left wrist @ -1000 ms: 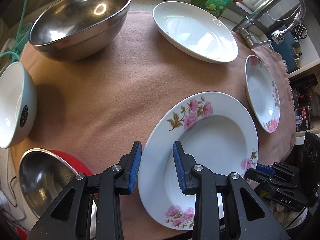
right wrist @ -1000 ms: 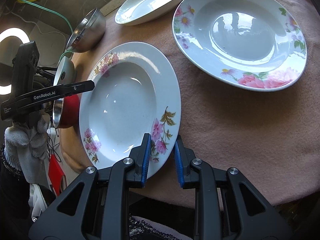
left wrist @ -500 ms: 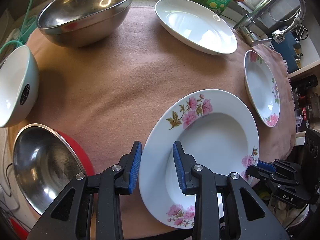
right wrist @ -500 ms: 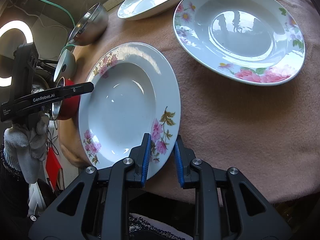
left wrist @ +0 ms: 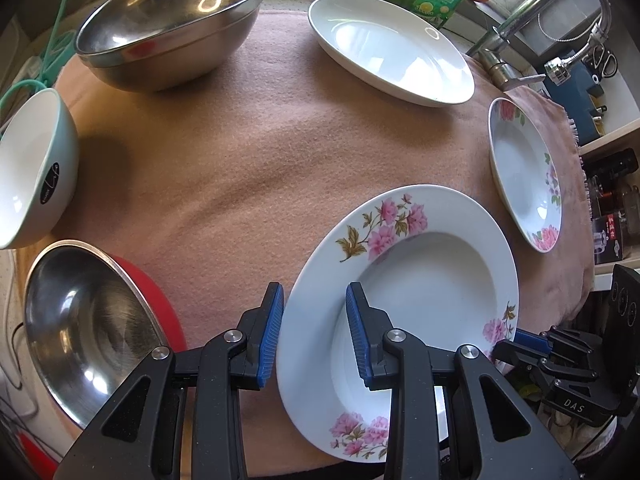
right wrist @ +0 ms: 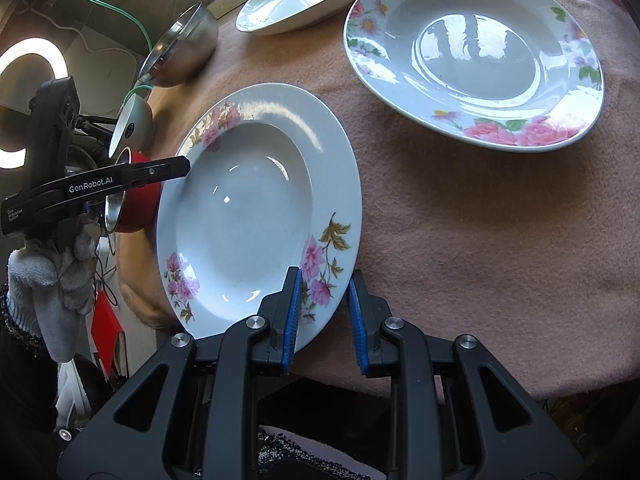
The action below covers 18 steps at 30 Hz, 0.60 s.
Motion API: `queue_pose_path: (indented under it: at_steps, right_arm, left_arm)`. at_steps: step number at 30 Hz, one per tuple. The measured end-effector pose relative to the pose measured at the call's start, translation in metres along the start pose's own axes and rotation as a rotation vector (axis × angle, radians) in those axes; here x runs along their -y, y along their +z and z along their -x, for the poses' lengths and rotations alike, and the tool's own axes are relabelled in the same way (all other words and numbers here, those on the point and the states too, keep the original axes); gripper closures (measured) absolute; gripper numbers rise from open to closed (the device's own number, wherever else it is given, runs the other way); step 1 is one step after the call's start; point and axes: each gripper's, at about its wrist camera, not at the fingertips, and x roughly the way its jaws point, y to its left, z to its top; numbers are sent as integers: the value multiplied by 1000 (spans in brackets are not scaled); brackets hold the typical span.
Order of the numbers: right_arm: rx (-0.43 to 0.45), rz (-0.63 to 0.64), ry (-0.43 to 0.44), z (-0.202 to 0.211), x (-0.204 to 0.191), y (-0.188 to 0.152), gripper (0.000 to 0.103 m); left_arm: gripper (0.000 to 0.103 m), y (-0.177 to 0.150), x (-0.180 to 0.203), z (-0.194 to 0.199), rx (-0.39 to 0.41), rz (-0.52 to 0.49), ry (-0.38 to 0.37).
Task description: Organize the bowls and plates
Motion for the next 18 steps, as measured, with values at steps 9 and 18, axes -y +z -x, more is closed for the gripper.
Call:
queue_pose_path:
  at_steps: [9, 18]
  right_arm:
    - [61, 19, -57, 23, 8, 2, 54]
    - [124, 29, -116, 49, 22, 1, 49]
  left_arm:
    - [73, 1, 0, 12, 42, 2, 1]
    - [72, 3, 4, 32, 125, 24, -14]
